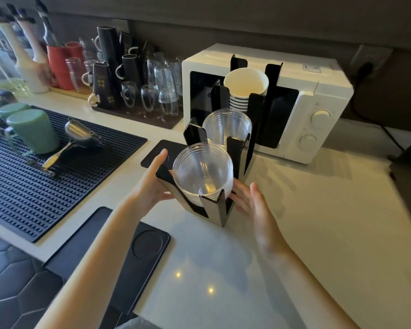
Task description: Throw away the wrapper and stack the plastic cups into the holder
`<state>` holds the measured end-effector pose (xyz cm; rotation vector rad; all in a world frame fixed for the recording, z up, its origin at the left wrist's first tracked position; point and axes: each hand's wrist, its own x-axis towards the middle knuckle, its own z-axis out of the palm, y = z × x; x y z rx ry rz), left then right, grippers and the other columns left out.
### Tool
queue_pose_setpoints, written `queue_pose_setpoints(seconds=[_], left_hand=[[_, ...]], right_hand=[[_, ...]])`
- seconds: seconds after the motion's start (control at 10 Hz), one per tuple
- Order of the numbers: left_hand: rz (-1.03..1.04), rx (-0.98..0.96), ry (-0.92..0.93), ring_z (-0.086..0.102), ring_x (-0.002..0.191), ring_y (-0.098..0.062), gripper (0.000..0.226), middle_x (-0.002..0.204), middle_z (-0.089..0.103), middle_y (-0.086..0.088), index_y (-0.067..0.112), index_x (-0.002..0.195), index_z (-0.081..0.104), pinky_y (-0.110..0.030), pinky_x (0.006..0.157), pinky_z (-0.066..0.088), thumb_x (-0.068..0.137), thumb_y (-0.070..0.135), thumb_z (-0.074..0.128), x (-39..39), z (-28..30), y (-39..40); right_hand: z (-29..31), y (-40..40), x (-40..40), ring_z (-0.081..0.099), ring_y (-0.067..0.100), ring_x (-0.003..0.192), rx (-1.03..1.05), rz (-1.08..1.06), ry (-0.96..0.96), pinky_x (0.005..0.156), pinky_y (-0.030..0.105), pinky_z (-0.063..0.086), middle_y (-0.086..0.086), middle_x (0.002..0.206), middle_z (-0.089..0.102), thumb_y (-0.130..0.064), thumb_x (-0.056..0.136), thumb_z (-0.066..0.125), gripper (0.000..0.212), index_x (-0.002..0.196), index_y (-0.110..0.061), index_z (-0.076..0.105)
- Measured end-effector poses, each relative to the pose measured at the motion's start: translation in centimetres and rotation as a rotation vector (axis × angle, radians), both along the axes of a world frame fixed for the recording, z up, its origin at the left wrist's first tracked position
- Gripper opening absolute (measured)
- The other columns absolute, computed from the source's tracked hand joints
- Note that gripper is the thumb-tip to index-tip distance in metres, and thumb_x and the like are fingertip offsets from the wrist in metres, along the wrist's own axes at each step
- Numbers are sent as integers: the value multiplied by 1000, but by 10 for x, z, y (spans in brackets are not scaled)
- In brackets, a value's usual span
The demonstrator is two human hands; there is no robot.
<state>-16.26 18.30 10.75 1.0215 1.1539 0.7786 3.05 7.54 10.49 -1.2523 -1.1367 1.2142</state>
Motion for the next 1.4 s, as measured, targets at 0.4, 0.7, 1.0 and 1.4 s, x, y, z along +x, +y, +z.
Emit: queue_pose_setpoints(seconds=[0.4, 0.7, 1.0, 1.4], left_hand=[[189, 156, 46, 49, 121, -33, 49, 128, 50, -10, 17, 143, 21, -46, 103, 38, 98, 32, 32, 17, -9, -12], [139, 222, 57, 49, 124, -31, 67, 130, 56, -20, 7, 131, 46, -42, 103, 35, 95, 46, 6, 14, -22, -26], [134, 172, 111, 46, 127, -31, 60, 133, 53, -20, 10, 140, 33, -41, 101, 35, 96, 44, 10, 13, -13, -26], [103, 466, 415, 62, 90, -22, 26, 89, 68, -7, 14, 86, 67, -38, 88, 47, 90, 30, 48, 2, 66, -20]], right_hand=[[-26, -2, -2, 48, 7, 121, -76, -76, 120, 100, 23, 35, -3, 128, 57, -35, 97, 21, 42, 120, -22, 53], [-28, 4, -9, 43, 2, 123, -92, -13, 135, 92, 10, 34, -11, 130, 52, -39, 96, 22, 42, 126, -27, 48], [-24, 3, -7, 44, 2, 121, -83, -29, 61, 89, 7, 34, -12, 125, 52, -35, 97, 22, 34, 114, -34, 51], [24, 15, 35, 62, 11, 89, 68, -112, -251, 75, 19, 43, 2, 94, 69, -15, 88, 51, 15, 93, -18, 65]])
